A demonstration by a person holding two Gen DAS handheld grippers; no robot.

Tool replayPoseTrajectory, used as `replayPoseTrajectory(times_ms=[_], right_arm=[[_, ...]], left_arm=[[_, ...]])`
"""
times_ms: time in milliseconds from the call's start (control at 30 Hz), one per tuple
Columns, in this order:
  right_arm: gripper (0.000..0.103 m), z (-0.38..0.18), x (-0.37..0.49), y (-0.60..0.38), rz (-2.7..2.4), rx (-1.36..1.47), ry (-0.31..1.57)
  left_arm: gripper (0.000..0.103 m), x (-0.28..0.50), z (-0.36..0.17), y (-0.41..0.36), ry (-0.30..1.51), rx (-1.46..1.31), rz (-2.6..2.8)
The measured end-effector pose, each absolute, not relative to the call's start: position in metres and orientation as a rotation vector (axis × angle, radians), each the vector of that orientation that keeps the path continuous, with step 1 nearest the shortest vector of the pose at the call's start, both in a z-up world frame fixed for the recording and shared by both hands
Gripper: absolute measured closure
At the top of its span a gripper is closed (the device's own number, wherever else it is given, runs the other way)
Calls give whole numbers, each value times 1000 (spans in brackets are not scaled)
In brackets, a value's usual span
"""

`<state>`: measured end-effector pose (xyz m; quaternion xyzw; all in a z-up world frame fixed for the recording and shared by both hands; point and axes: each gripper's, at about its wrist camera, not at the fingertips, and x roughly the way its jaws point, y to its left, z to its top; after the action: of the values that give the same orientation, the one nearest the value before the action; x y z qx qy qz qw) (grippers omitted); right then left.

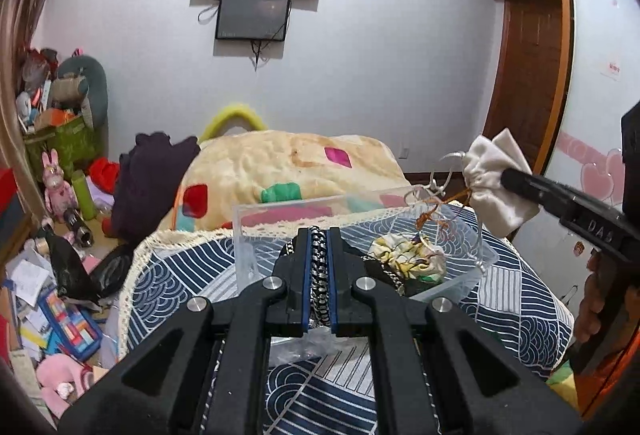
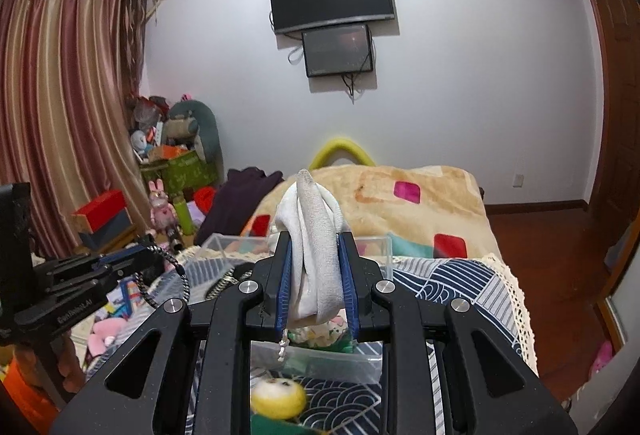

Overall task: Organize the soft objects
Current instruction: 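Carry the white pouch into the box with the right gripper while the left drops the bracelet in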

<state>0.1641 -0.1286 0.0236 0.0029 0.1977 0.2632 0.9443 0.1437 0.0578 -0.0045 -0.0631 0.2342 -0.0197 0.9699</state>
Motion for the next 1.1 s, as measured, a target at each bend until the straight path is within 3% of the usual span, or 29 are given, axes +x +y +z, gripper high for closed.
replayPoseTrajectory(times_ms=[333,733,833,967,1100], right_arm=[[83,-17,191,-119,508,-38,537],[80,-39,196,-106,502,-130,600],[79,-37,194,-106,493,-140,601],[63,-37,193,-106,482,-149,615],[54,-34,188,-110,472,-147,609]], left_arm=[[97,178,-46,53,600,-106,-40],[97,183,-60,44,643,-62,-51],[92,179,-59,43,640,-48,-38],[74,174,-57,47,641,-71,-29],[70,169,-54,49,641,-80,-30]])
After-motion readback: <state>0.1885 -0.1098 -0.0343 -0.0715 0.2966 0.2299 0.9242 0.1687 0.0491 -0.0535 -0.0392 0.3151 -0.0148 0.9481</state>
